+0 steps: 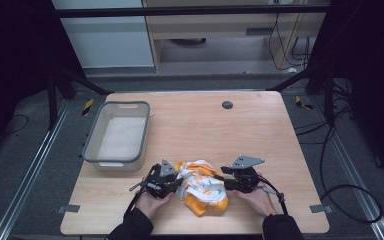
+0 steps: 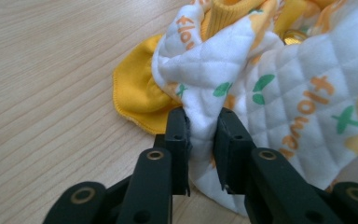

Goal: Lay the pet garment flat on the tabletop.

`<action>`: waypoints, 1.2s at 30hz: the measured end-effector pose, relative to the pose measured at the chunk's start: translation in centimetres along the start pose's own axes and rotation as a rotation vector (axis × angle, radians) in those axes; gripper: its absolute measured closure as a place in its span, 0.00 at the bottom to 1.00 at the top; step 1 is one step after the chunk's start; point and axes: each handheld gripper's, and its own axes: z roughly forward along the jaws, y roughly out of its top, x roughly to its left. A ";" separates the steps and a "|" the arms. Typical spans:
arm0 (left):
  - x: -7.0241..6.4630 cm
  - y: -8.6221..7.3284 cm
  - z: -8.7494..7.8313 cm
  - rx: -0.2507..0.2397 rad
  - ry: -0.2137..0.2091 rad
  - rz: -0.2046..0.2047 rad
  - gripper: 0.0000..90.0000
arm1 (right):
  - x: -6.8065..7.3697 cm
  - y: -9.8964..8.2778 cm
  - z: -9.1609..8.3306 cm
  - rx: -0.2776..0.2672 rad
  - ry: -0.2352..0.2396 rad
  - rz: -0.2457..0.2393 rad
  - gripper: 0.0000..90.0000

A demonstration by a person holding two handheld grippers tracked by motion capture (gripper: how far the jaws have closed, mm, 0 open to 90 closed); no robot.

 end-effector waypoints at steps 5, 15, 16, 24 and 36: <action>-0.1 0.3 -0.1 -0.025 -0.012 0.010 0.90 | 0.0 -0.1 0.3 0.018 0.009 -0.012 0.81; 0.1 0.6 -1.1 -0.062 -0.019 0.022 0.92 | -0.1 0.6 -1.1 -0.013 0.006 -0.016 0.97; 0.1 0.7 -1.2 -0.062 -0.019 0.024 0.92 | -0.2 0.7 -1.4 -0.028 -0.002 -0.010 0.97; -0.1 0.8 -1.2 -0.065 -0.013 0.048 0.92 | -0.9 1.3 -3.3 -0.117 -0.034 0.033 0.97; -0.3 2.0 -0.3 -0.060 0.003 0.083 0.92 | -2.1 2.0 -2.7 -0.127 -0.153 0.090 0.97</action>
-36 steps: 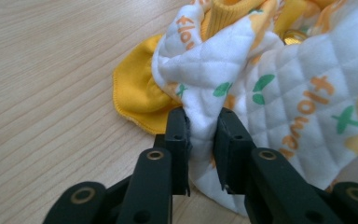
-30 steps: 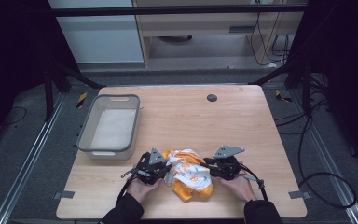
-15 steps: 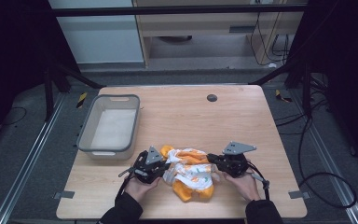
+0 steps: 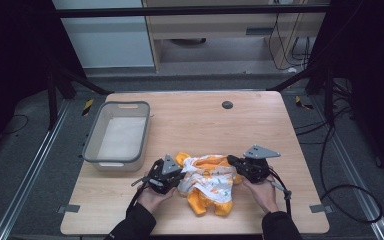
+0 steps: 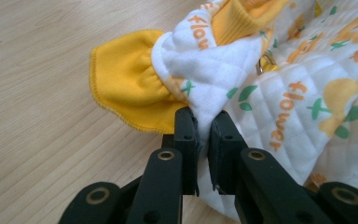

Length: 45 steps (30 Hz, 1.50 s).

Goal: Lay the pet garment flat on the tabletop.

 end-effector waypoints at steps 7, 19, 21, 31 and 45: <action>0.1 -0.1 1.0 0.034 0.009 0.008 0.92 | -0.8 0.1 2.8 0.025 -0.047 0.019 0.97; 0.4 -0.2 0.8 0.027 0.017 -0.015 0.91 | -0.4 0.9 2.6 -0.001 -0.079 -0.051 0.79; 0.4 -0.2 0.8 0.025 0.017 -0.016 0.91 | -0.8 0.8 1.6 -0.001 -0.084 -0.051 0.75; 0.3 -0.3 0.8 0.027 0.015 -0.020 0.90 | -1.5 -2.0 2.1 0.122 -0.102 -0.069 0.65; 0.3 -0.3 0.9 0.026 0.012 -0.023 0.90 | -1.9 -1.4 2.3 0.110 -0.118 -0.037 0.95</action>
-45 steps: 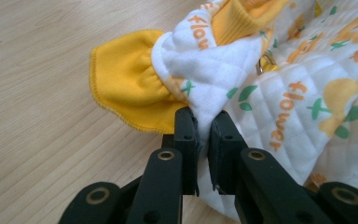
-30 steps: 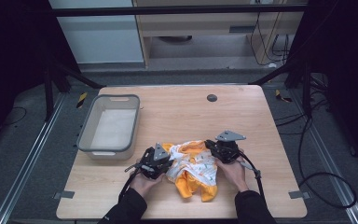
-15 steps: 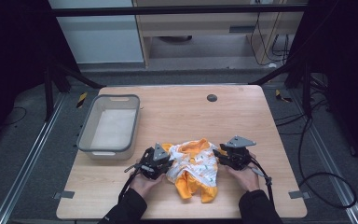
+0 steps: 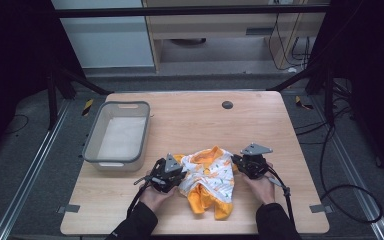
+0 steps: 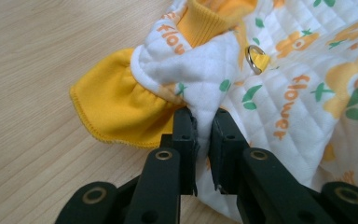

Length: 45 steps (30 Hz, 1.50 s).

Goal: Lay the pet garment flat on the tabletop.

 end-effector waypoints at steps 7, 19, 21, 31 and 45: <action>-0.4 0.0 0.4 0.005 -0.017 0.003 0.90 | -0.1 -0.2 1.5 0.003 -0.086 0.015 0.92; 0.3 0.5 -1.6 -0.067 0.013 -0.033 0.69 | -0.4 0.6 -0.4 -0.074 -0.081 0.036 0.81; 0.5 0.9 -2.6 -0.093 0.024 -0.032 0.68 | -0.3 0.9 -1.6 -0.103 -0.065 0.038 0.79; 2.6 3.8 -3.5 -0.130 0.109 -0.017 0.64 | 3.2 0.4 -5.0 -0.077 0.104 0.022 0.63; 4.7 4.6 2.0 -0.036 0.122 -0.034 0.57 | 5.5 -2.3 -4.3 0.049 0.170 -0.024 0.52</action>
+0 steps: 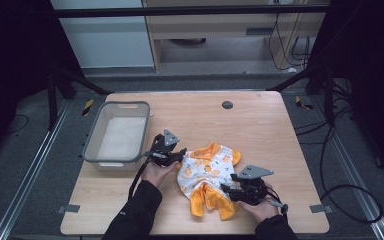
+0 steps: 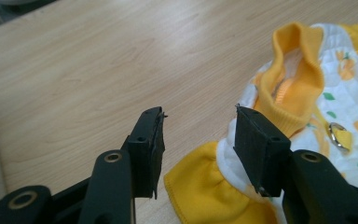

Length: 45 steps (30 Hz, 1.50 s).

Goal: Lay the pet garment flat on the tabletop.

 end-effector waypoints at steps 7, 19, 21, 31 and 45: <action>-0.3 -0.7 1.8 0.038 -0.009 0.008 0.58 | -0.1 -0.6 0.8 0.077 -0.015 -0.033 0.72; -0.2 -1.8 3.3 0.098 -0.022 -0.017 0.74 | -0.4 -0.6 0.8 0.096 -0.012 -0.038 0.96; -0.3 -1.8 3.4 0.105 -0.024 -0.012 0.77 | -0.4 -0.5 0.8 0.098 -0.012 -0.036 0.97; -1.0 -1.6 3.2 0.102 0.009 0.018 0.98 | -0.3 -0.4 0.6 0.096 -0.009 -0.037 0.98; 0.4 -1.1 1.4 -0.039 -0.060 -0.054 0.90 | -0.3 -0.6 0.4 0.113 -0.001 -0.055 0.98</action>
